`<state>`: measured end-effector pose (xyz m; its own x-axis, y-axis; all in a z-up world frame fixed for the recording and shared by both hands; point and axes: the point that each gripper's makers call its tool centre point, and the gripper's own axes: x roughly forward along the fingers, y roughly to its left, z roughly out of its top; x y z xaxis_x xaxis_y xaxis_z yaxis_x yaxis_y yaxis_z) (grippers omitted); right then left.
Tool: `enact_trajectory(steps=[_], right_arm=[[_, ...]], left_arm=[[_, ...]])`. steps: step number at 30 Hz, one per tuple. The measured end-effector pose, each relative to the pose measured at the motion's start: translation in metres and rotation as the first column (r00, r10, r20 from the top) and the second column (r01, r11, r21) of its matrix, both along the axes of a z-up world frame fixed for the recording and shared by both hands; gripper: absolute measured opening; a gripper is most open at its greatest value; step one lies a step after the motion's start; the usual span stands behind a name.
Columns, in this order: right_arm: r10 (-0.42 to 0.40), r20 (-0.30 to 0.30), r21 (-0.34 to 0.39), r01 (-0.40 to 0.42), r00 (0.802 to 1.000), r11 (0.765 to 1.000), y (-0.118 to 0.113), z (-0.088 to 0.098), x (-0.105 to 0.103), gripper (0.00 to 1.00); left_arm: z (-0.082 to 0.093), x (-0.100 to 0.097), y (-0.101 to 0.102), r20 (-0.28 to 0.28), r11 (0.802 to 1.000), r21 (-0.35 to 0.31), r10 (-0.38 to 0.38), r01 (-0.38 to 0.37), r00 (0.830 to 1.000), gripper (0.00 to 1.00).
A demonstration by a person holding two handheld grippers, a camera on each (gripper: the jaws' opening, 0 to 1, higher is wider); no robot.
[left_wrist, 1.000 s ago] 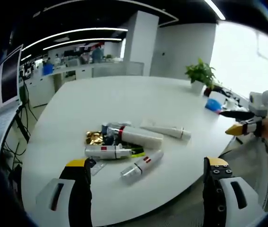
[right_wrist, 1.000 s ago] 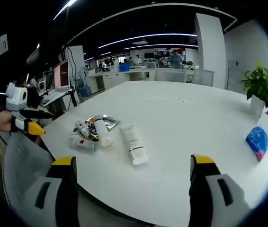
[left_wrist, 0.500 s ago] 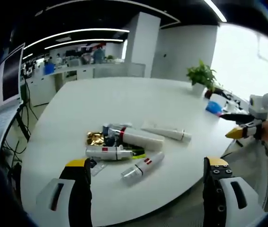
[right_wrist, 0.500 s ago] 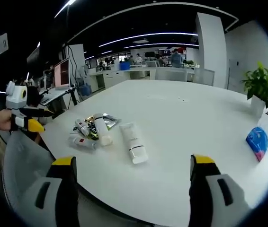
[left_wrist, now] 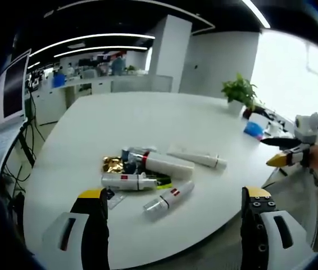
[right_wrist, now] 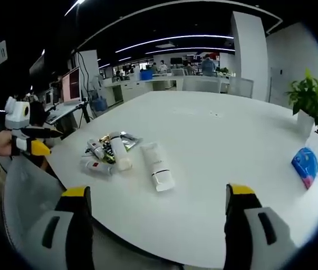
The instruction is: Arrange the skincare products in the storage area until every visible bottle or jar stands upright without overlapping.
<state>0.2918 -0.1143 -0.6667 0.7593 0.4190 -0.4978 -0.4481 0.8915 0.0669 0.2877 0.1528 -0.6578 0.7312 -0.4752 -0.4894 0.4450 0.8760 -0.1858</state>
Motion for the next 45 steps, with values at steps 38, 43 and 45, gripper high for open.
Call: enact_trajectory(steps=[38, 43, 45], right_arm=[[0.127, -0.103, -0.102, -0.138, 0.986, 0.985, 0.021, -0.019, 0.057, 0.89], [0.169, -0.125, -0.127, -0.185, 0.978, 0.975, 0.029, -0.023, 0.065, 0.86], [0.206, -0.145, -0.13, -0.225, 0.968, 0.966, 0.035, -0.028, 0.066, 0.8]], left_arm=[[-0.003, -0.003, -0.008, -0.041, 0.999, -0.035, -0.041, 0.039, 0.998, 0.97], [-0.003, -0.003, -0.009, -0.049, 0.998, -0.042, -0.044, 0.042, 0.998, 0.97], [-0.003, -0.004, -0.009, -0.05, 0.998, -0.044, -0.045, 0.042, 0.998, 0.97]])
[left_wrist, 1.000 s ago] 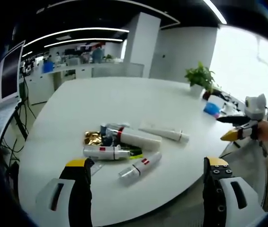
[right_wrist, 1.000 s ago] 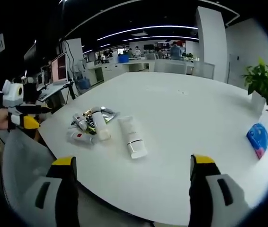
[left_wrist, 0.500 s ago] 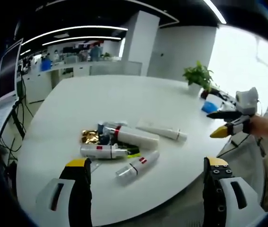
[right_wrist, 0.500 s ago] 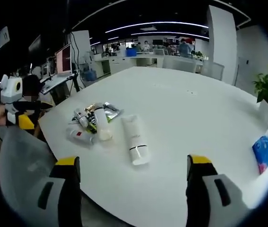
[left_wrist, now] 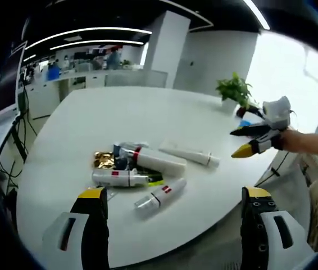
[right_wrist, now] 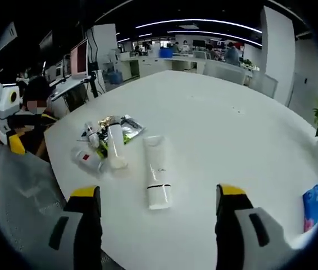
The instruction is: Arrange the skincare products in the storage area until every visible bottle or jar stands upright without overlapping.
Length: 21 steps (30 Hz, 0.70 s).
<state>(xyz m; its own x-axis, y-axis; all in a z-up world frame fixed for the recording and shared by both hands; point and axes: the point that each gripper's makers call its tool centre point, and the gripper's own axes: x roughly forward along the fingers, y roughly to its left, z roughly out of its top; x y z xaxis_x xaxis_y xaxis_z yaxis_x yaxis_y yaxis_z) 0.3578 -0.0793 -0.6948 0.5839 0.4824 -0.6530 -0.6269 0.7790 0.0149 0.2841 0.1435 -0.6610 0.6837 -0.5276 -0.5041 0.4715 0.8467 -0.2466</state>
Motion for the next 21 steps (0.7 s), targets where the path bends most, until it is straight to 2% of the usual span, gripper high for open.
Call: enact_trajectory(steps=[2, 11, 17, 21], right_arm=[[0.016, -0.024, -0.016, -0.016, 1.0, 1.0, 0.004, -0.006, 0.001, 0.71], [0.097, -0.062, -0.062, -0.101, 0.993, 0.993, 0.025, -0.025, 0.021, 0.72], [0.108, -0.101, -0.092, -0.118, 0.989, 0.989, 0.035, -0.04, 0.037, 0.67], [0.135, -0.112, -0.079, -0.145, 0.984, 0.986, 0.047, -0.048, 0.048, 0.64]], left_arm=[[0.0, 0.0, 0.0, -0.002, 1.0, 0.0, -0.001, 0.001, 1.0, 0.97], [-0.003, 0.002, -0.001, -0.019, 1.0, -0.012, 0.0, 0.0, 1.0, 0.97], [-0.006, 0.004, -0.001, -0.031, 1.0, -0.017, 0.003, -0.004, 1.0, 0.97], [-0.01, 0.004, 0.002, -0.048, 1.0, -0.001, 0.01, -0.01, 0.999, 0.97]])
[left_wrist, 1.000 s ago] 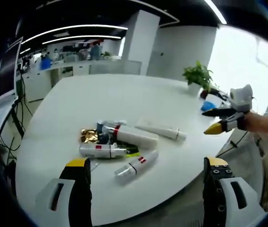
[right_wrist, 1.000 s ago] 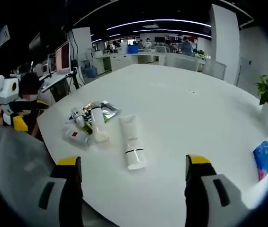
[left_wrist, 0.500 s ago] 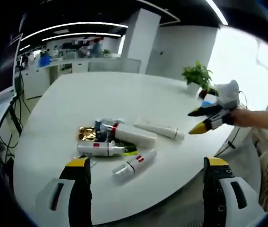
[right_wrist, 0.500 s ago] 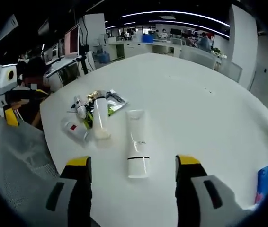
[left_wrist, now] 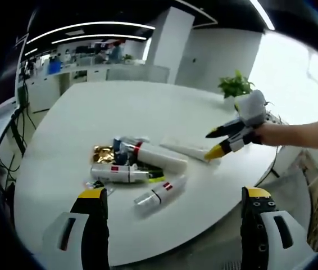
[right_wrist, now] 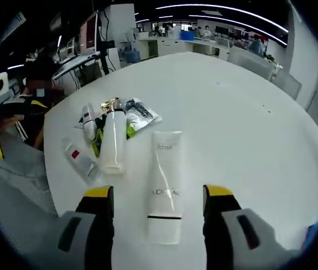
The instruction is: Arrange the skincare products in the storage area until every visible bottle or jar stands upright without overlapping.
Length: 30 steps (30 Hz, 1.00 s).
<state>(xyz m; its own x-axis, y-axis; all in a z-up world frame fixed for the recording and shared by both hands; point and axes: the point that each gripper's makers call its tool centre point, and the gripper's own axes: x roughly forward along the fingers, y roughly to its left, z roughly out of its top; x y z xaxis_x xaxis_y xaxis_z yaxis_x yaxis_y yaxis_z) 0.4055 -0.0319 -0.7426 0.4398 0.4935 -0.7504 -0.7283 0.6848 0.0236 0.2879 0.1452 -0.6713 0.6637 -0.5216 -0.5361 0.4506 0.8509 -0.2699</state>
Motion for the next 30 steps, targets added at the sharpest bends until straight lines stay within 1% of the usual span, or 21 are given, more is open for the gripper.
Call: enact_trajectory(steps=[2, 4, 8, 11, 18, 20, 26, 30], right_arm=[[0.016, -0.001, -0.022, -0.016, 1.0, 1.0, 0.002, -0.003, 0.004, 0.63], [0.022, -0.002, -0.023, -0.022, 1.0, 0.999, 0.006, -0.005, 0.01, 0.62], [0.031, 0.018, -0.029, -0.031, 0.999, 0.999, 0.012, -0.008, 0.024, 0.55], [0.036, 0.008, -0.041, -0.035, 0.999, 0.999, 0.016, -0.015, 0.031, 0.53], [0.039, -0.025, -0.083, -0.041, 0.999, 0.996, 0.017, -0.03, 0.033, 0.46], [0.034, -0.029, -0.108, -0.037, 0.999, 0.993, 0.015, -0.033, 0.033, 0.44], [0.032, -0.042, -0.119, -0.037, 0.999, 0.992, 0.015, -0.04, 0.032, 0.37], [0.03, -0.028, -0.111, -0.032, 0.999, 0.993, 0.016, -0.039, 0.034, 0.35]], left_arm=[[0.0, 0.0, 0.0, -0.003, 1.0, 0.0, 0.0, 0.0, 1.0, 0.97], [-0.002, 0.0, 0.0, -0.01, 1.0, 0.001, 0.0, 0.0, 1.0, 0.97], [-0.005, 0.001, 0.0, -0.023, 1.0, 0.007, 0.005, -0.005, 1.0, 0.97], [-0.006, 0.001, 0.0, -0.029, 1.0, 0.004, 0.005, -0.005, 1.0, 0.97], [-0.008, 0.003, 0.0, -0.04, 1.0, -0.005, 0.013, -0.013, 0.999, 0.97], [-0.008, 0.004, 0.0, -0.044, 1.0, -0.013, 0.016, -0.016, 0.999, 0.96], [-0.009, 0.004, 0.0, -0.051, 1.0, -0.019, 0.017, -0.018, 0.999, 0.96], [-0.008, 0.004, -0.001, -0.053, 1.0, -0.02, 0.012, -0.013, 0.999, 0.96]])
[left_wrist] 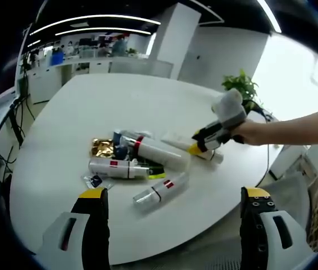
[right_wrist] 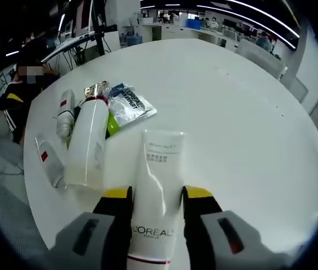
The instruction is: Arrange the skincare products in the storage area until every visible bottle or jar stands upright without overlapping.
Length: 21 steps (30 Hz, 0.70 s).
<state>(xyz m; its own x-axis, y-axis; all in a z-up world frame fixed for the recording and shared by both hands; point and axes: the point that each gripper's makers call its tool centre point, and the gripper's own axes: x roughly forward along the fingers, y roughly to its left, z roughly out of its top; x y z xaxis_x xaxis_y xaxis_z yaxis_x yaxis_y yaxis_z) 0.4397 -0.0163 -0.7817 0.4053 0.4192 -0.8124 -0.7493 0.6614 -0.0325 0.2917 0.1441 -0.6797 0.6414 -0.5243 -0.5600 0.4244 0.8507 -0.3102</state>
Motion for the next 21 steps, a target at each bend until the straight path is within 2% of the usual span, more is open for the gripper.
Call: enact_trajectory(steps=[5, 7, 10, 15, 21], right_arm=[[-0.032, 0.01, 0.032, 0.032, 0.999, 0.999, -0.002, 0.0, 0.001, 0.33], [-0.048, 0.05, 0.059, 0.045, 0.998, 0.997, -0.002, 0.003, 0.004, 0.32], [-0.074, 0.05, 0.075, 0.071, 0.996, 0.995, -0.005, 0.006, 0.002, 0.3], [-0.062, 0.063, 0.08, 0.057, 0.996, 0.995, -0.006, 0.012, -0.003, 0.3], [-0.075, 0.098, 0.132, 0.062, 0.992, 0.989, -0.004, 0.032, -0.008, 0.3]], left_arm=[[0.001, 0.0, 0.0, 0.001, 1.0, 0.0, 0.001, -0.001, 1.0, 0.96], [0.002, 0.001, 0.001, 0.004, 1.0, 0.0, 0.002, -0.002, 1.0, 0.96], [0.005, 0.003, 0.0, 0.012, 1.0, -0.002, 0.0, 0.0, 1.0, 0.96], [0.011, 0.006, -0.001, 0.026, 1.0, -0.012, 0.002, -0.001, 1.0, 0.96], [0.018, 0.011, -0.005, 0.044, 1.0, -0.029, 0.002, -0.001, 0.999, 0.96]])
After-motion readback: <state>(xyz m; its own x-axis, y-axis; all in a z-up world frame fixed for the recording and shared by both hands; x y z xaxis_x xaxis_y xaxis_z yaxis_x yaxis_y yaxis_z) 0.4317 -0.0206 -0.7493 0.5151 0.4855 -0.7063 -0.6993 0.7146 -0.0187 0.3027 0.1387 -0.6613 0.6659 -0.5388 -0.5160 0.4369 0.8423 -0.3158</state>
